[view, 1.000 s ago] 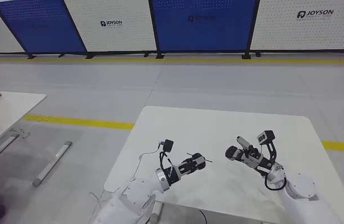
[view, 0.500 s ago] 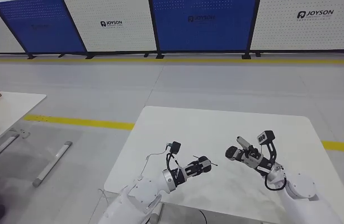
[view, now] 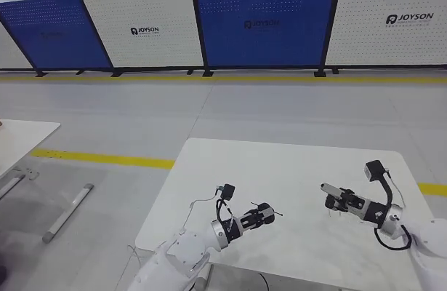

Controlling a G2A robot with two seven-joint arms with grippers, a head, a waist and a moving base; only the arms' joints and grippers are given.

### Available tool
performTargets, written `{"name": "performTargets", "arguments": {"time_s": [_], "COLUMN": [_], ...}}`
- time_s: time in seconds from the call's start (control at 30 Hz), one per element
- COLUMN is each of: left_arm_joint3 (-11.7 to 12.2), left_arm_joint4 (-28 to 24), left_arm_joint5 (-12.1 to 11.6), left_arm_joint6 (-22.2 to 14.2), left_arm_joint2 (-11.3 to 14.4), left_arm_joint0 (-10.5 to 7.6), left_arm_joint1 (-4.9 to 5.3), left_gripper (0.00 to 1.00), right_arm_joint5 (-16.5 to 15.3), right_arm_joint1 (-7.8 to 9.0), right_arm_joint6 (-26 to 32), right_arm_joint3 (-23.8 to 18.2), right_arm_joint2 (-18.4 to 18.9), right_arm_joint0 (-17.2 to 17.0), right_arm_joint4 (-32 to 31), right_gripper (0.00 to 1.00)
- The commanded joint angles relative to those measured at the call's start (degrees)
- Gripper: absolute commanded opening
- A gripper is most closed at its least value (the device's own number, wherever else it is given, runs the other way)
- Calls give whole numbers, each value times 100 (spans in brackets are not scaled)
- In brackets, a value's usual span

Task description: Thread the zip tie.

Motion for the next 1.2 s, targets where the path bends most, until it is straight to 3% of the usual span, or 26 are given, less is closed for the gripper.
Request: {"name": "performTargets", "arguments": {"time_s": [0.0,0.4,0.5,0.6,0.73,0.83,1.17], "left_arm_joint3": [0,0,0,0,0,0,0], "left_arm_joint4": [0,0,0,0,0,0,0], "left_arm_joint5": [0,0,0,0,0,0,0], "left_arm_joint6": [0,0,0,0,0,0,0], "left_arm_joint2": [0,0,0,0,0,0,0], "left_arm_joint0": [0,0,0,0,0,0,0], "left_arm_joint1": [0,0,0,0,0,0,0], "left_gripper": [0,0,0,0,0,0,0], "right_arm_joint5": [115,107,80,535,1027,1397,1397], "right_arm_joint1": [5,5,65,165,259,319,319], "right_arm_joint6": [17,0,146,82,516,1048,1048], "right_arm_joint3": [-6,-14,-232,-549,-721,-628,-628], "right_arm_joint2": [24,24,202,510,835,661,661], "right_arm_joint0": [44,37,-23,-88,-68,215,215], "right_arm_joint4": [23,12,-293,-1198,-1494,-2164,-2164], "right_gripper": [100,100,100,100,100,100,100]}}
